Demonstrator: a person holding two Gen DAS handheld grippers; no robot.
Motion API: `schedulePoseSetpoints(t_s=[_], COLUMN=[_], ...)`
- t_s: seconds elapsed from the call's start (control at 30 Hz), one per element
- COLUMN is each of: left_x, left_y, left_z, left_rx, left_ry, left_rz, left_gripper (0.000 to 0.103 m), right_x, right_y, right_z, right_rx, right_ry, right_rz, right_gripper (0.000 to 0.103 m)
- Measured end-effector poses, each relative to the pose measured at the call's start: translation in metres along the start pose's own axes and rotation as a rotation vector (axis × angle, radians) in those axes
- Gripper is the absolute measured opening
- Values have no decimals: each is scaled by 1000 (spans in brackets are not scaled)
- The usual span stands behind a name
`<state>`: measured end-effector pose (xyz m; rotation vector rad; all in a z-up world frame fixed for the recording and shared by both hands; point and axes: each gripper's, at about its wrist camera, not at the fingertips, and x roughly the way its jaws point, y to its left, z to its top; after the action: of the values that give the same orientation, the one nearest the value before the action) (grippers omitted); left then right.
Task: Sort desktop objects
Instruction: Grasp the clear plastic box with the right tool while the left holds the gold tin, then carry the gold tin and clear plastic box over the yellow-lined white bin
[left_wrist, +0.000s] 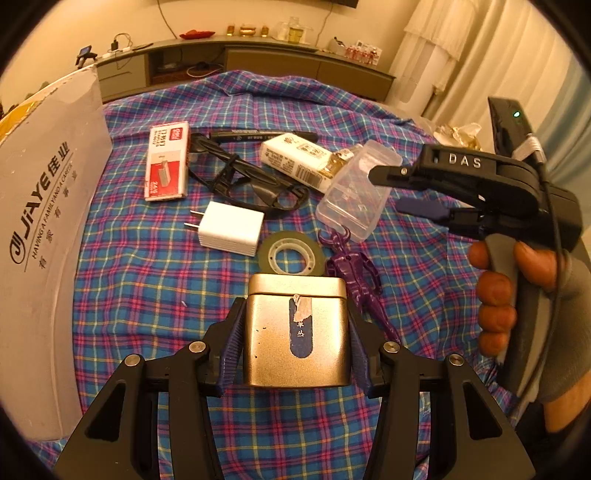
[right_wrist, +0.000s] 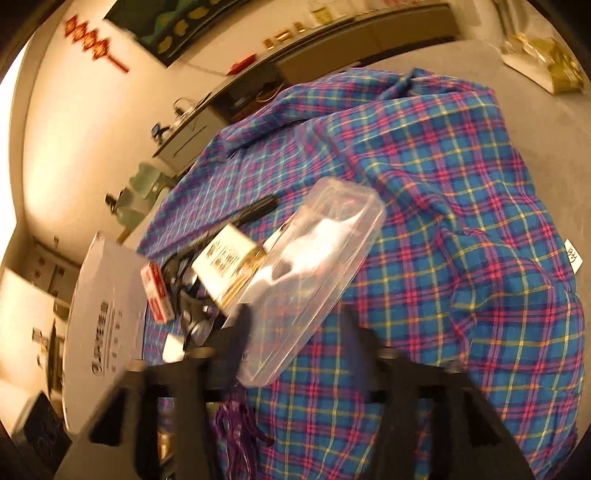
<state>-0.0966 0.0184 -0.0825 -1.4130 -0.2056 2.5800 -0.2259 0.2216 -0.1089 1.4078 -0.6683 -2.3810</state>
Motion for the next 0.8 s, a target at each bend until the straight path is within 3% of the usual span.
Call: schedulePoseSetpoints(t_s=[0.13, 0.23, 0.3, 0.4, 0.63, 0.8], left_x=[-2, -3, -5, -12, -26, -50], left_y=[4, 6, 9, 16, 28, 24], left_z=[-1, -3, -3, -5, -6, -5], left_rx=[-4, 3, 4, -6, -40, -33], left_ry=[0, 4, 1, -14, -37, -75], left_rz=[-11, -20, -25, -45, -81, -83], left_gripper=[52, 52, 52, 52, 52, 52], right_x=[15, 30, 36, 37, 16, -16], right_y=[3, 24, 36, 48, 57, 85], right_z=[19, 30, 30, 23, 6, -11], right_rx=[43, 0, -53, -129, -164, -274], right_ry=[23, 34, 29, 2, -35, -81], right_rz=[-32, -126, -203, -225, -239, -276], right_gripper=[67, 72, 62, 57, 55, 55])
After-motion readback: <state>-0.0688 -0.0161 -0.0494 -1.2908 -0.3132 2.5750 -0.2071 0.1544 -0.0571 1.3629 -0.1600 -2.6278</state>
